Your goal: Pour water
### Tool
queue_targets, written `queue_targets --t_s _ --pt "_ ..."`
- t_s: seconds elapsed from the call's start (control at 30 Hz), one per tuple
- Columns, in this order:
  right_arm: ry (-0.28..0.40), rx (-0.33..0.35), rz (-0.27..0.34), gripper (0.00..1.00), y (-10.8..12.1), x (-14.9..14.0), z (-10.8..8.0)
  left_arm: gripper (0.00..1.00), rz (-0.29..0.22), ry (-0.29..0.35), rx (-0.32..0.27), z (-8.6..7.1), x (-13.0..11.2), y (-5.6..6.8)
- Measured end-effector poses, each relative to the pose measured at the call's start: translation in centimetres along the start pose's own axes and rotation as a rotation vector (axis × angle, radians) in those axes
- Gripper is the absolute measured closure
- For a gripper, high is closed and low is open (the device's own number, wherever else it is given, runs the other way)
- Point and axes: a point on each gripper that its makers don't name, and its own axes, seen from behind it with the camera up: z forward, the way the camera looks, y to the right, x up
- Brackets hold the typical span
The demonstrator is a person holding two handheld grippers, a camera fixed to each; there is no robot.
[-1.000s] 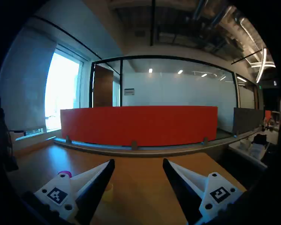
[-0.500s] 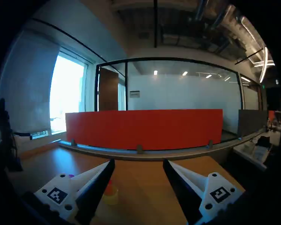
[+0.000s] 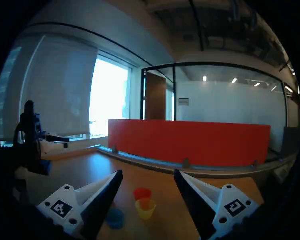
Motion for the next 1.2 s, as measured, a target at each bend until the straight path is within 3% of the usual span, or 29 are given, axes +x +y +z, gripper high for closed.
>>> queue_targets --t_s 0.27,0.67,0.97,1.2 --pt "-0.037 0.092 -0.039 0.01 -2.3 -0.5 0.0 0.09 0.008 -0.025 -0.114 0.3 -0.6 2.3" --pt "-0.105 0.158 -0.085 0.01 -3.5 -1.5 -0.3 0.09 0.048 -0.085 -0.221 0.3 -1.4 4.4" --pt "-0.205 0.229 -0.119 0.01 -4.7 -3.6 -0.7 0.09 0.072 -0.162 -0.27 0.4 -3.1 4.7" --pt "-0.238 0.259 -0.127 0.01 -5.4 -4.8 -0.8 0.09 0.085 -0.224 -0.303 0.7 -5.3 4.9"
